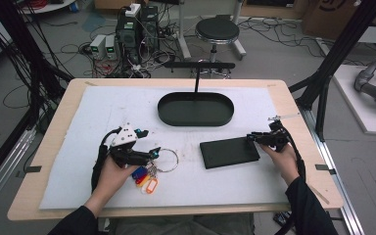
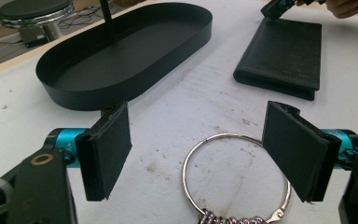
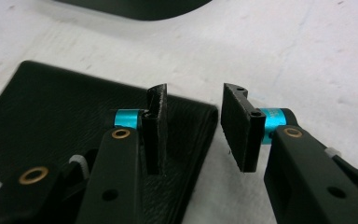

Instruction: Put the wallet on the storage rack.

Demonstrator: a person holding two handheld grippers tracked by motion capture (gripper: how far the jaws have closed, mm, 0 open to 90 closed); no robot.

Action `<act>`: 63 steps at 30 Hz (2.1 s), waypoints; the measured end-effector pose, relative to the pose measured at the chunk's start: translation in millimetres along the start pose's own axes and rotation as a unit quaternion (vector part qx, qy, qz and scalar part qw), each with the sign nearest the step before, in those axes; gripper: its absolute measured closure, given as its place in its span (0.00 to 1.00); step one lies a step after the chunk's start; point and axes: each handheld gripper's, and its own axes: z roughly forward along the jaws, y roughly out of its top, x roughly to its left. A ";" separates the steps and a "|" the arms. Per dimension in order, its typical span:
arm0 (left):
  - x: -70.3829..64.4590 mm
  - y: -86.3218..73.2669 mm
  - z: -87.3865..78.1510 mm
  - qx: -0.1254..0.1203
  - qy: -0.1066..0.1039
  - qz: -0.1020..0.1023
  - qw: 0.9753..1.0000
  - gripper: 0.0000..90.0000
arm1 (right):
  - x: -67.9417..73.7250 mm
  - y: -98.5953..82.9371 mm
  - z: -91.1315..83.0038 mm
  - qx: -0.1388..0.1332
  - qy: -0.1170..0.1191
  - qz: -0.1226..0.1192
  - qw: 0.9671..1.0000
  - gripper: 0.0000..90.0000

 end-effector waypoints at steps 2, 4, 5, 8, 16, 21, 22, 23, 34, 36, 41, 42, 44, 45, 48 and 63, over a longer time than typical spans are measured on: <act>0.6 0.0 0.3 0.001 0.000 0.002 1.000 0.26 | 0.3 -1.3 2.0 0.014 0.013 0.011 1.000 0.66; 0.9 0.0 1.3 0.002 0.001 0.000 1.000 0.27 | 1.0 -1.5 2.4 0.015 0.014 0.015 1.000 0.69; 0.9 0.0 1.3 0.002 0.001 0.000 1.000 0.27 | 1.0 -1.5 2.4 0.015 0.014 0.015 1.000 0.69; -0.4 0.7 3.2 0.001 0.000 -0.002 1.000 0.27 | 6.6 -0.3 0.1 0.010 0.006 -0.009 1.000 0.87; -5.4 7.0 11.8 0.005 -0.010 0.001 1.000 0.27 | 29.5 2.1 -4.6 -0.006 -0.006 -0.089 0.996 1.00; -9.8 12.3 17.8 0.007 -0.019 0.002 1.000 0.27 | 34.9 2.8 -3.0 -0.015 -0.004 -0.098 0.995 1.00; -11.9 13.7 19.3 0.007 -0.025 0.003 1.000 0.27 | 30.7 6.2 -2.8 -0.024 -0.004 -0.089 0.996 0.88; -11.9 13.7 19.3 0.007 -0.025 0.003 1.000 0.27 | 27.2 8.2 -1.6 -0.023 0.003 -0.082 0.996 0.76; -11.0 11.9 17.9 0.013 -0.031 0.004 0.999 0.27 | 3.5 10.1 22.2 0.037 0.068 -0.001 0.997 0.45; -11.2 11.8 18.0 0.013 -0.031 0.005 0.999 0.27 | 5.7 10.4 23.2 0.037 0.063 -0.013 0.997 0.47; -12.8 12.2 18.4 0.014 -0.031 0.008 0.999 0.27 | 10.2 11.1 25.0 0.044 0.077 -0.025 0.996 0.66; -13.1 12.3 18.8 0.014 -0.030 0.006 0.999 0.27 | 10.8 11.1 23.6 0.042 0.074 -0.027 0.996 0.70; -13.5 12.6 19.6 0.013 -0.032 0.005 0.999 0.27 | 11.5 11.5 20.6 0.038 0.067 -0.035 0.996 0.76; -14.0 13.0 20.1 0.013 -0.032 0.004 0.999 0.27 | 12.4 11.5 19.9 0.037 0.064 -0.038 0.997 0.78; -15.7 15.1 23.2 0.008 -0.038 -0.002 0.999 0.27 | 16.3 11.8 17.3 0.034 0.054 -0.050 0.997 0.80; -32.3 29.0 63.8 0.045 -0.103 -0.053 0.992 0.31 | 45.3 10.5 -8.2 -0.032 0.067 -0.144 0.987 0.83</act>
